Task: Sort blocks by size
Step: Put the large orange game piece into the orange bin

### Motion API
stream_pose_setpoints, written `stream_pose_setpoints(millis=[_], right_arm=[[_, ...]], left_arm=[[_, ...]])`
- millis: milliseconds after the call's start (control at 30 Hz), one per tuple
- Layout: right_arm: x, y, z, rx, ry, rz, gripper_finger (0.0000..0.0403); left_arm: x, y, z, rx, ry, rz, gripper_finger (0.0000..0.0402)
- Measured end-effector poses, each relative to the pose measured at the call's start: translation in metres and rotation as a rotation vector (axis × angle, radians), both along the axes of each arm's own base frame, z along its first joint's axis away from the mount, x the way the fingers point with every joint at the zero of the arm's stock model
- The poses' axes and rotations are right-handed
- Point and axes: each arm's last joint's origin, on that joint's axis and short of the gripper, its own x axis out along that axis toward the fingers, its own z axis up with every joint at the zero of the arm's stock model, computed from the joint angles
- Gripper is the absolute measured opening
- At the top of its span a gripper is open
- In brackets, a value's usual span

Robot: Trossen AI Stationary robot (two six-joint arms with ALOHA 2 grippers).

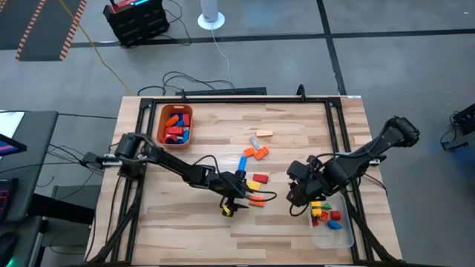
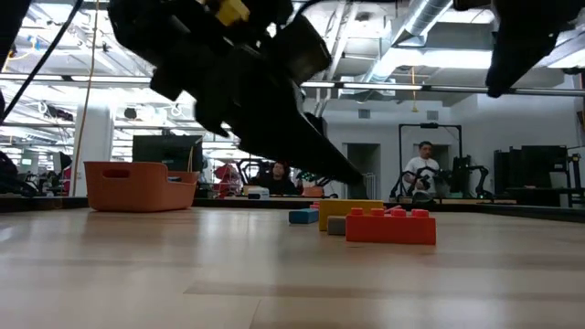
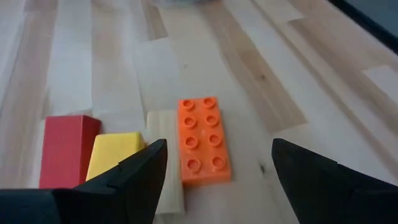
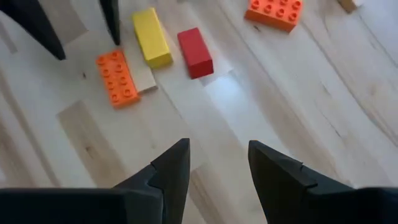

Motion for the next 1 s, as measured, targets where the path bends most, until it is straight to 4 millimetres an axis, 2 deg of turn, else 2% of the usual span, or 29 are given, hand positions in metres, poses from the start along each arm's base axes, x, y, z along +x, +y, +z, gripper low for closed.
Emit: stream_pose_setpoints(millis=[233, 367, 700, 833, 1000], right_arm=[[0.000, 0.001, 0.000, 0.002, -0.005, 0.001, 0.0191], [0.000, 0.001, 0.000, 0.002, -0.007, 0.001, 0.0191], [0.000, 0.001, 0.000, 0.000, -0.009, 0.000, 0.0191], [0.001, 0.001, 0.000, -0.002, -0.008, 0.004, 0.0191], [0.001, 0.001, 0.001, 0.002, -0.016, 0.006, 0.0191]], left_arm=[[0.017, -0.010, -0.020, 0.018, 0.030, -0.019, 0.0275], [0.024, -0.013, -0.023, 0.036, 0.029, -0.021, 0.0268], [0.022, -0.015, -0.025, 0.068, 0.049, 0.032, 0.0239], [0.019, -0.020, -0.029, 0.093, 0.065, 0.048, 0.0235], [0.020, -0.016, -0.028, 0.101, 0.065, 0.093, 0.0232]])
